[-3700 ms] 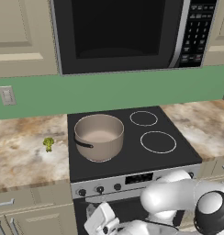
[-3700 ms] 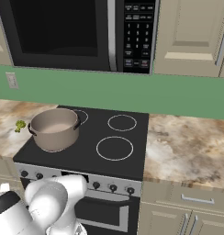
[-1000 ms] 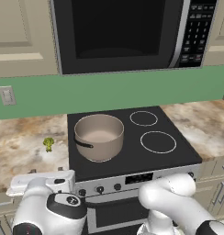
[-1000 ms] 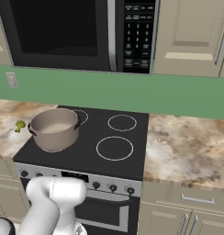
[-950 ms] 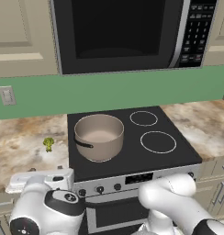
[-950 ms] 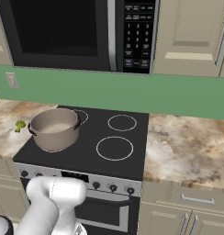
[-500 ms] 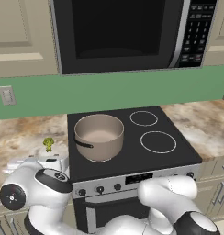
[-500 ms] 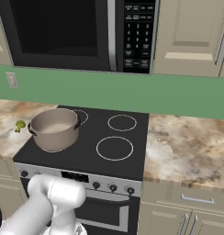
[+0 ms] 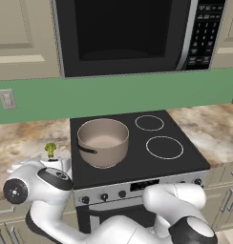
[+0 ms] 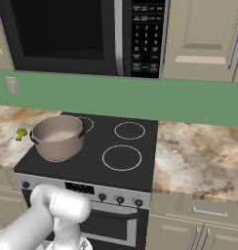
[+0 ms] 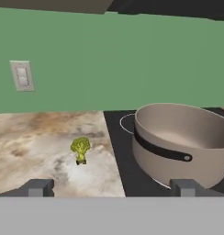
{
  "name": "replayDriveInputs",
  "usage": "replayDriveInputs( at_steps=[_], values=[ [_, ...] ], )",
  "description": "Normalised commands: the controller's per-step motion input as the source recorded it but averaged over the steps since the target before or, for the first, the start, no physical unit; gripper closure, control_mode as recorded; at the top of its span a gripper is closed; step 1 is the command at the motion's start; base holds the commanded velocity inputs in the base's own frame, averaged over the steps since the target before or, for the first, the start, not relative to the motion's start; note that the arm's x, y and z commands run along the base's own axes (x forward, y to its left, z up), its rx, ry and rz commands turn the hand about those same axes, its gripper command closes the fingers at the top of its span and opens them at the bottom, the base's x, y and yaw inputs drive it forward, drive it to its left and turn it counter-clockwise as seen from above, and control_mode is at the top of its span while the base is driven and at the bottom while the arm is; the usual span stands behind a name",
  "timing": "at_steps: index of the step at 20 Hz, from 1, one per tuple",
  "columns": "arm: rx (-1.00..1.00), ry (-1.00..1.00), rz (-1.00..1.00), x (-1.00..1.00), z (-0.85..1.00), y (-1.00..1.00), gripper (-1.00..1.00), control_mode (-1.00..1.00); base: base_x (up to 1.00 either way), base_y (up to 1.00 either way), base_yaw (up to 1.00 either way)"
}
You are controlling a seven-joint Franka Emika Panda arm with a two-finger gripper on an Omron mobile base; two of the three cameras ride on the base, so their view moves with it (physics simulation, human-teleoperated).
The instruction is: Turn on the burner for the pot on the stove. Wait thirty seconds for the pot to heat up. Then add the broccoli to the pot.
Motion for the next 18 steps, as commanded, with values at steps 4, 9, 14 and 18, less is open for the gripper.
replayDriveInputs(
  at_steps=[4, 9, 14, 18],
  values=[
    [0.00, 0.09, 0.04, 0.32, -0.27, -0.06, -1.00, -1.00, 0.00, 0.00, 0.00],
    [0.00, 0.08, 0.03, 0.33, -0.31, 0.00, -1.00, -1.00, 0.00, 0.00, 0.00],
    [0.00, 0.17, 0.01, 0.45, -0.10, 0.01, -1.00, -1.00, 0.00, 0.00, 0.00],
    [0.07, 0.02, 0.00, 0.41, 0.00, 0.04, -1.00, -1.00, 0.00, 0.00, 0.00]
  ],
)
